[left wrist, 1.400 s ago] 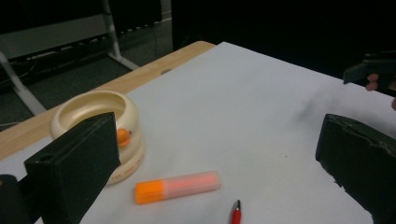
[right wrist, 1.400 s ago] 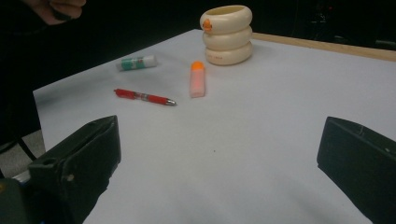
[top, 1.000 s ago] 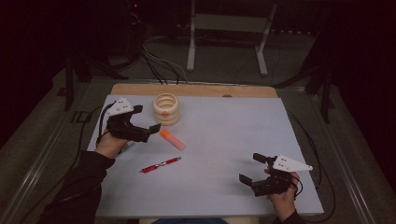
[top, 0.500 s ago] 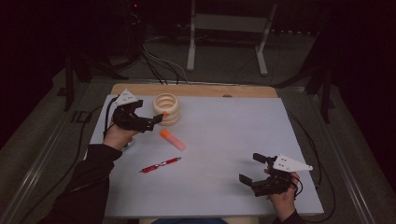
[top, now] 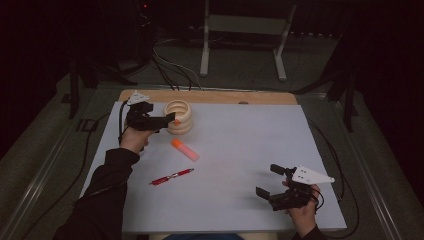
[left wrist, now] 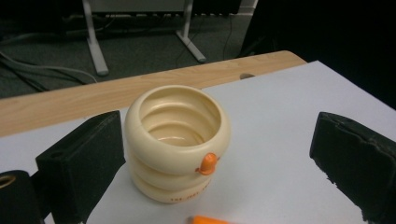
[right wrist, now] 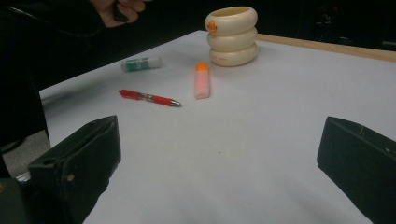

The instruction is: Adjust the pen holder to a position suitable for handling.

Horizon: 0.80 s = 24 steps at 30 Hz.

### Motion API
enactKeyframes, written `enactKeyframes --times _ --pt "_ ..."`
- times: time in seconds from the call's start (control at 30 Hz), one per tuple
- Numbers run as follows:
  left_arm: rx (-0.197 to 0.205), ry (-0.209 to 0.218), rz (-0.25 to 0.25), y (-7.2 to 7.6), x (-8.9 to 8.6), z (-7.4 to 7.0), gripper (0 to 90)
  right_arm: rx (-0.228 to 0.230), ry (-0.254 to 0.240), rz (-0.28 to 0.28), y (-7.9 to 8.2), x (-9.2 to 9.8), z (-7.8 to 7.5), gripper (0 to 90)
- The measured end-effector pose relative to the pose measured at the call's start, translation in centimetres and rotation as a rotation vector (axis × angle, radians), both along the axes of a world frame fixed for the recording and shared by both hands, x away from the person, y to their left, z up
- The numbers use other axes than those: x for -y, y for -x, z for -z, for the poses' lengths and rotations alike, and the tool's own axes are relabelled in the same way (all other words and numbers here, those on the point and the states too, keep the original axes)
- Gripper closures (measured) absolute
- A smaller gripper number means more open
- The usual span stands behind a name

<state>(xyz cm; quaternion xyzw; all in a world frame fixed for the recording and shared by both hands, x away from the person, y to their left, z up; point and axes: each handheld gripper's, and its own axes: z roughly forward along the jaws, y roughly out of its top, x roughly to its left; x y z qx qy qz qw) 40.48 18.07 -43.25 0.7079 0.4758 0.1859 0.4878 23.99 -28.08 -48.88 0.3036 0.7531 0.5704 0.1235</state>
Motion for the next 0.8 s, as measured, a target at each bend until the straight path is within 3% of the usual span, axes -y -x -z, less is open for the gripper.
enactKeyframes --times 0.17,0.33,0.47,0.63,0.8 --pt "-0.044 0.009 -0.033 -1.0 0.1 1.2 5.1 -0.001 0.002 -0.001 0.0 0.0 0.0 0.0" --pt "-0.060 0.024 -0.068 -1.8 0.0 2.1 6.9 -0.001 0.001 -0.005 0.0 0.0 0.0 0.0" --pt "-0.073 0.046 -0.123 -2.6 -0.3 2.7 14.4 -0.006 0.002 -0.005 0.0 -0.1 0.0 0.0" --pt "-0.096 0.053 -0.153 -3.7 -0.4 3.1 17.3 -0.005 0.004 -0.003 0.0 -0.1 0.1 0.0" --pt "-0.128 0.042 -0.174 -4.5 0.0 3.3 26.0 -0.001 0.006 -0.002 0.1 -0.1 0.0 0.0"
